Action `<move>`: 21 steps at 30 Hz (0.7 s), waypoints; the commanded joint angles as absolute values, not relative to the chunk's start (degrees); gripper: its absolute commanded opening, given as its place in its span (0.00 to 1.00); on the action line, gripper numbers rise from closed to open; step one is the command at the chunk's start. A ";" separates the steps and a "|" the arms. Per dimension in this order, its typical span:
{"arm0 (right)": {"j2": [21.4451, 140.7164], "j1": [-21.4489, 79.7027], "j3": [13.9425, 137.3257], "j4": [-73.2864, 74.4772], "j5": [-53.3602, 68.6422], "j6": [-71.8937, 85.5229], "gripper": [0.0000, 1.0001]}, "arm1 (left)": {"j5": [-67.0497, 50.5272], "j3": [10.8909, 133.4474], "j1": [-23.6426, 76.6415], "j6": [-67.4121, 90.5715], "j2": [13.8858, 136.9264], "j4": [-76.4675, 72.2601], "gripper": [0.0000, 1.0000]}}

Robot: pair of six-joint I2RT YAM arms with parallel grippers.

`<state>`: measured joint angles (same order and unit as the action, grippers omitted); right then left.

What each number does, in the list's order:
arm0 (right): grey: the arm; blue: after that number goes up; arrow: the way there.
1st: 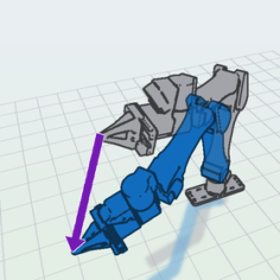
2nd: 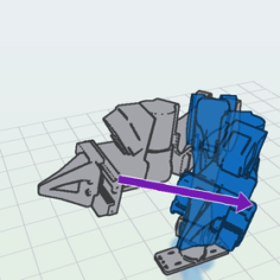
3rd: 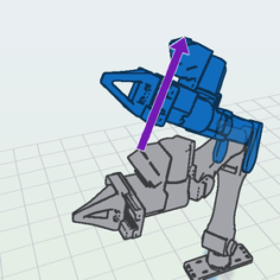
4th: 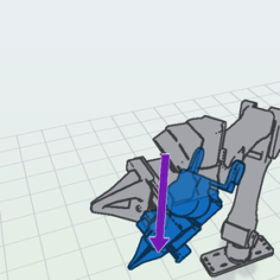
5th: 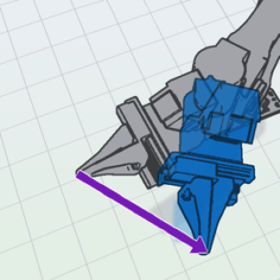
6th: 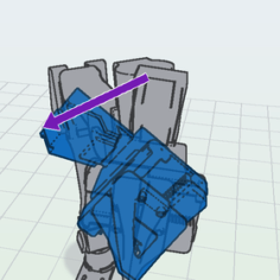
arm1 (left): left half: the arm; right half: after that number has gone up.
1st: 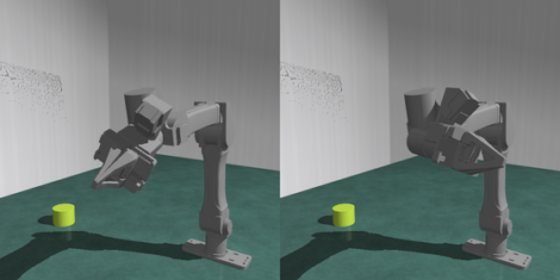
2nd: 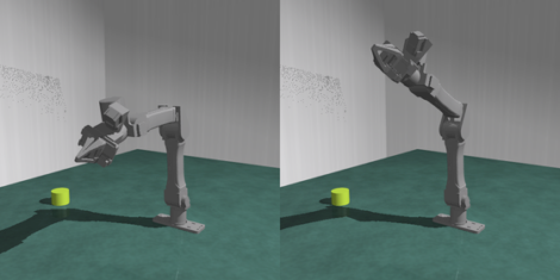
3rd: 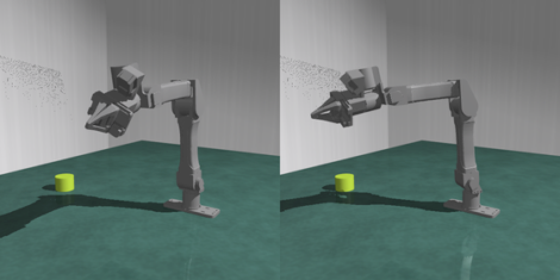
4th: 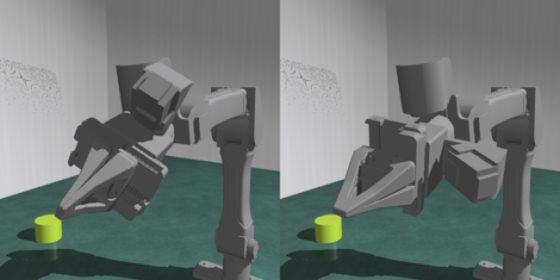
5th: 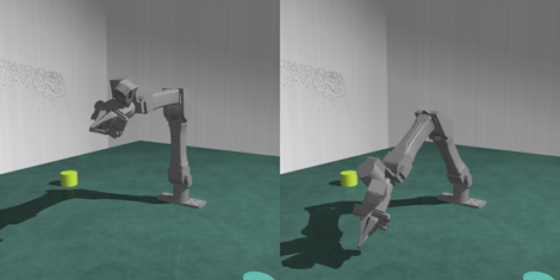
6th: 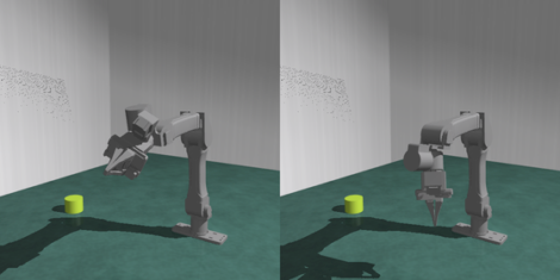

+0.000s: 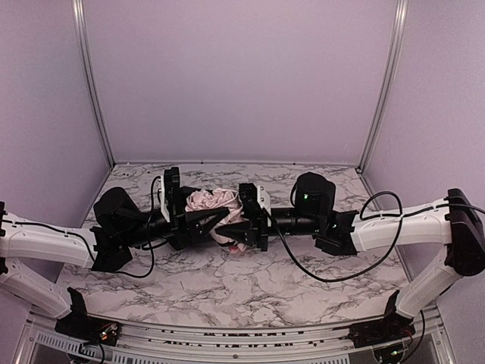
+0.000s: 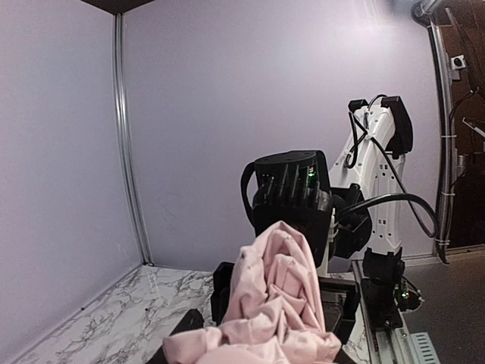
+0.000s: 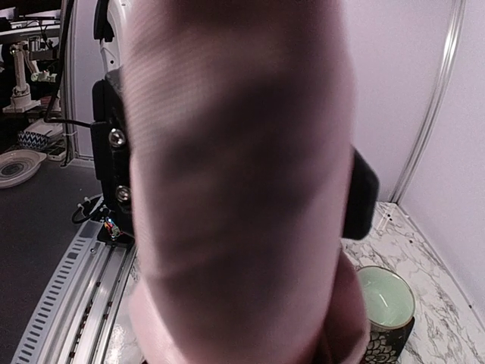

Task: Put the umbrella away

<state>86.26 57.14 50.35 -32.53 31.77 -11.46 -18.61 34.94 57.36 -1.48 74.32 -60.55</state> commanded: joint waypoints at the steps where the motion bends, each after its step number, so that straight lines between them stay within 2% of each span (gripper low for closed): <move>1: 85.26 57.79 53.42 -32.19 30.32 -13.46 0.12 | -20.86 36.62 57.78 0.09 75.55 -64.13 0.28; 3: 84.55 57.62 53.45 -30.24 28.98 -13.70 0.25 | -20.06 36.08 57.81 -0.25 75.07 -64.16 0.24; 4: 83.99 57.52 53.33 -29.18 28.30 -14.03 0.37 | -19.47 35.73 57.71 -0.56 74.69 -64.16 0.22; 5: 83.29 57.22 52.97 -28.16 27.42 -14.29 0.53 | -18.65 35.32 57.74 -1.08 74.36 -64.16 0.19; 7: 81.52 56.40 51.61 -26.82 25.98 -14.55 0.95 | -16.18 34.64 57.75 -2.36 73.80 -64.03 0.13; 9: 79.45 55.22 50.23 -25.46 24.97 -14.26 1.00 | -12.87 34.64 57.70 -3.42 73.81 -62.78 0.08; 15: 70.80 52.77 46.99 -19.15 22.20 -15.95 1.00 | -8.41 40.79 57.74 -5.71 75.97 -54.73 0.06; 21: 62.10 51.59 43.61 -16.00 14.30 -18.09 1.00 | -7.58 49.48 57.74 -6.42 79.96 -51.20 0.03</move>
